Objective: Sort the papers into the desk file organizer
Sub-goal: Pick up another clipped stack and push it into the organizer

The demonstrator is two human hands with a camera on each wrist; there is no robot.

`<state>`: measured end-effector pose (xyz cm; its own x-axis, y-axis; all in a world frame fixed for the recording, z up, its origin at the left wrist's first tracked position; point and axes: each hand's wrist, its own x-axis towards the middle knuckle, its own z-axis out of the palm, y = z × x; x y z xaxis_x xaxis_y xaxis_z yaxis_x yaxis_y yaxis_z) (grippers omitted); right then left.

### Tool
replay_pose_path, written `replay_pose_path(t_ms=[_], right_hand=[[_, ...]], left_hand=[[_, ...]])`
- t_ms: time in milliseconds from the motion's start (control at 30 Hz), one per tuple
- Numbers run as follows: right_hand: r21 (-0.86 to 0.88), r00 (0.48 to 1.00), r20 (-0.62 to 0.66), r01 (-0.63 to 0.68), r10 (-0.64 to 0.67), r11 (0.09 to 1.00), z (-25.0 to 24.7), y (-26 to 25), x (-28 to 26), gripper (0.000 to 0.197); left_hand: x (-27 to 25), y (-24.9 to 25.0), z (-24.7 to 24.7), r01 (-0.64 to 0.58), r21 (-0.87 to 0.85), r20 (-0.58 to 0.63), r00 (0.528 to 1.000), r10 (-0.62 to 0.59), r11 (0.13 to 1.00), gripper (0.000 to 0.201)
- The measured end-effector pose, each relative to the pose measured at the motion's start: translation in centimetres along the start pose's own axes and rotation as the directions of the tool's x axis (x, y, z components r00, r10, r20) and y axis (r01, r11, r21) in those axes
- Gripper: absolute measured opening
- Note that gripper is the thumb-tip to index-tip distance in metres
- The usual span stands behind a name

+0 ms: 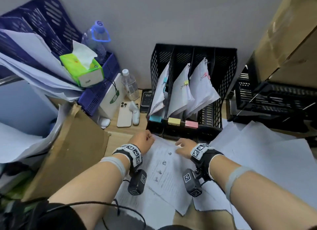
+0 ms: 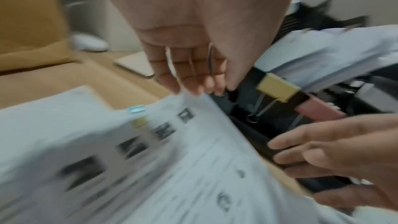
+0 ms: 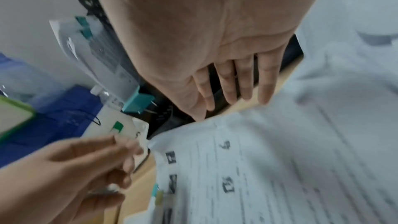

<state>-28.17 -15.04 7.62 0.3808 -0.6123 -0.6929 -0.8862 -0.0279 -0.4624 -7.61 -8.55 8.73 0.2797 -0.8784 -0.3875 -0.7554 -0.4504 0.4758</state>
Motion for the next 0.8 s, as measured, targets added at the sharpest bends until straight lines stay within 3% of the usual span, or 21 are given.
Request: replay_pose_path(t_ms=[33, 133, 233, 300, 467, 633, 800], right_hand=[[-0.046, 1.000, -0.015, -0.021, 0.021, 0.999, 1.1, -0.1, 0.2, 0.056], [-0.085, 0.996, -0.080, -0.055, 0.048, 0.995, 2.9, -0.2, 0.9, 0.068], [-0.123, 0.990, -0.122, -0.084, 0.068, 0.989, 4.2, -0.4, 1.7, 0.068], [-0.132, 0.987, -0.150, -0.083, 0.063, 0.988, 5.0, -0.6, 2.1, 0.065], [-0.121, 0.979, -0.178, -0.124, 0.102, 0.985, 6.0, -1.2, 1.9, 0.055], [-0.035, 0.963, -0.225, -0.162, 0.150, 0.986, 5.3, -1.3, 0.7, 0.020], [0.352, 0.944, -0.277, -0.075, 0.181, 0.933, 4.9, -0.7, -1.6, 0.015]], left_hand=[[-0.5, -2.2, 0.4, 0.115, 0.038, 0.028, 0.993, -0.116, 0.993, 0.017], [-1.8, -6.9, 1.2, 0.382, 0.156, 0.058, 0.917, -0.394, 0.911, 0.047], [-2.6, -10.1, 2.3, 0.496, 0.049, 0.167, 0.851, -0.497, 0.867, 0.065], [-3.0, -11.3, 3.2, 0.487, -0.037, 0.195, 0.860, -0.471, 0.873, 0.055], [-3.1, -11.8, 4.3, 0.357, -0.330, 0.062, 0.932, -0.357, 0.874, 0.015], [-2.5, -10.1, 2.5, 0.223, -0.532, 0.020, 0.968, -0.252, 0.817, 0.016], [-1.2, -7.6, 1.2, 0.205, -0.637, 0.024, 0.969, -0.247, 0.743, 0.020]])
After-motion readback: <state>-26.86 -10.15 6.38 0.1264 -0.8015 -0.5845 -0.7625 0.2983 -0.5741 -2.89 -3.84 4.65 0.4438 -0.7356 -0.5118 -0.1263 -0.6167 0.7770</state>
